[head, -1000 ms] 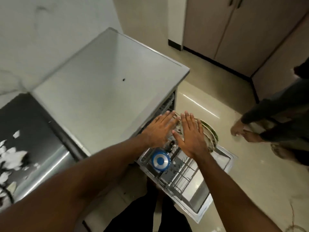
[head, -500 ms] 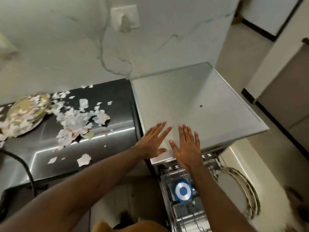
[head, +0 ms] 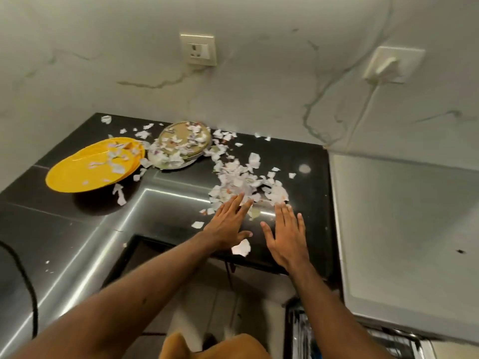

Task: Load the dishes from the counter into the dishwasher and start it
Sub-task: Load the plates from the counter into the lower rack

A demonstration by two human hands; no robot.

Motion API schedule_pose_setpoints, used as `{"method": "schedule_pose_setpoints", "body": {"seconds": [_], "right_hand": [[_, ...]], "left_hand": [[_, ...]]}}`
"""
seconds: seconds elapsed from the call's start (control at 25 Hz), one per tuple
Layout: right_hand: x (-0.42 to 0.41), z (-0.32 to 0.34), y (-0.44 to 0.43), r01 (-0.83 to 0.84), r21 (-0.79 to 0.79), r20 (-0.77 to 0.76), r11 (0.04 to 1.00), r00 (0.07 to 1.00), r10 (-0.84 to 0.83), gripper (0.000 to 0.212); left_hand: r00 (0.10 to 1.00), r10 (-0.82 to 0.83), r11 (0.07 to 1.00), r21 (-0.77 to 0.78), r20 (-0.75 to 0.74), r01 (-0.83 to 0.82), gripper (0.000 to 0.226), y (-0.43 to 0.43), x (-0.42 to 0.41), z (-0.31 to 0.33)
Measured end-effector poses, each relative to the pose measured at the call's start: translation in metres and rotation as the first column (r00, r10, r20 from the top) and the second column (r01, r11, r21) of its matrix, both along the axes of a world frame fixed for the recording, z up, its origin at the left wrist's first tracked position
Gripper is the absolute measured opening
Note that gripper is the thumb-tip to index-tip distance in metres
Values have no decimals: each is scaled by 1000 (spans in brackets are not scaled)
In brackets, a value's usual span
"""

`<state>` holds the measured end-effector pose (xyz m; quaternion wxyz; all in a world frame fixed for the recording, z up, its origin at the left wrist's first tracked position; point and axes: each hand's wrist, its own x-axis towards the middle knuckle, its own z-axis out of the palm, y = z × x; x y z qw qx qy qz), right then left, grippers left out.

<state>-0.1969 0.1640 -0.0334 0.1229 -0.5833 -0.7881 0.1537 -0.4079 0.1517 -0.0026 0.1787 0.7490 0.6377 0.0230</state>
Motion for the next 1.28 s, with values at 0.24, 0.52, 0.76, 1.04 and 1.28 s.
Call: {"method": "schedule_pose_setpoints", "body": {"seconds": [0.24, 0.52, 0.76, 1.04, 1.28], "right_hand": [[-117, -4, 25, -102, -31, 51, 994, 993, 103, 78], [-184, -6, 48, -269, -102, 41, 958, 961, 274, 75], [-232, -5, 97, -404, -128, 65, 906, 908, 414, 71], [-292, 2, 133, -535, -220, 81, 815, 823, 562, 83], [-331, 6, 139, -501, -369, 268, 783, 749, 606, 84]], "left_hand": [[977, 212, 977, -33, 30, -211, 95, -9, -128, -8], [924, 382, 916, -134, -1, -378, 95, -7, -191, -19], [865, 502, 843, -219, -6, -491, 93, 4, -217, -23], [768, 640, 751, -211, -1, -626, 91, 19, -245, -20], [520, 823, 563, -197, 230, -803, 80, 11, -264, -29]]}}
